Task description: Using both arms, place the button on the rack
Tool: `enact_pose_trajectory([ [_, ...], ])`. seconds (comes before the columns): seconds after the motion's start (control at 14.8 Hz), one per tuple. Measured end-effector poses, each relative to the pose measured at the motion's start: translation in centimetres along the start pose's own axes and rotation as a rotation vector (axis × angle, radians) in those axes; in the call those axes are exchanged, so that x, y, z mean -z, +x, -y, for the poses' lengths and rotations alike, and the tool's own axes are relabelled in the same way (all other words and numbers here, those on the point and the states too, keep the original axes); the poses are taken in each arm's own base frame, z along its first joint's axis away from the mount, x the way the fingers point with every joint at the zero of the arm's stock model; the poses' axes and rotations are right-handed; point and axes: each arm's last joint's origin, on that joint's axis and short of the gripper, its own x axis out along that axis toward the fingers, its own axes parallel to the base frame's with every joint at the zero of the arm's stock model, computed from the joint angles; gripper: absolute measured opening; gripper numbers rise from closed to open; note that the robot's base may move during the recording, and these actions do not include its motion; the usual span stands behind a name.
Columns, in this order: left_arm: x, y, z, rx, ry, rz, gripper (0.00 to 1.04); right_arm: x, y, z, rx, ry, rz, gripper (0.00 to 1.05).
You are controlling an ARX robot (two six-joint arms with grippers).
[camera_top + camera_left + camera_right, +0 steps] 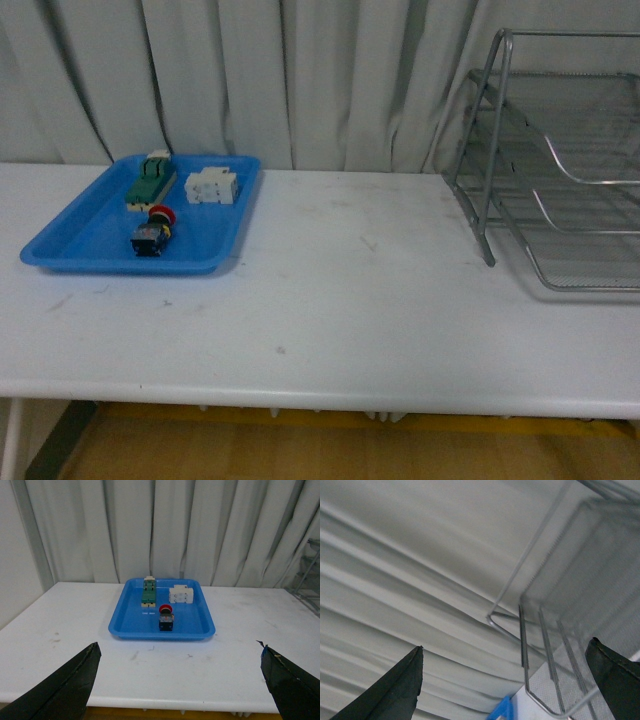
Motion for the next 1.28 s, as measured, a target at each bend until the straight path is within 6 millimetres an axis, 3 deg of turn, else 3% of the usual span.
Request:
enact_pose_trajectory([
  [0.2, 0.0, 0.0, 0.0, 0.0, 0.0, 0.0, 0.98, 1.9, 0.0, 5.2, 0.165, 0.299, -0.006, 0.98],
  [0.61, 0.0, 0.0, 0.0, 0.0, 0.0, 0.0, 0.98, 2.7, 0.8, 11.0, 0.269, 0.377, -0.048, 0.98],
  [0.88, 0.0, 0.0, 0.0, 0.0, 0.0, 0.0, 0.98, 3.6, 1.3, 13.6, 0.303, 0.384, -0.081, 0.98],
  [1.28, 0.0, 0.0, 0.0, 0.0, 0.0, 0.0, 0.98, 2.9, 2.9, 14.1, 0.264, 0.337, -0.081, 0.98],
])
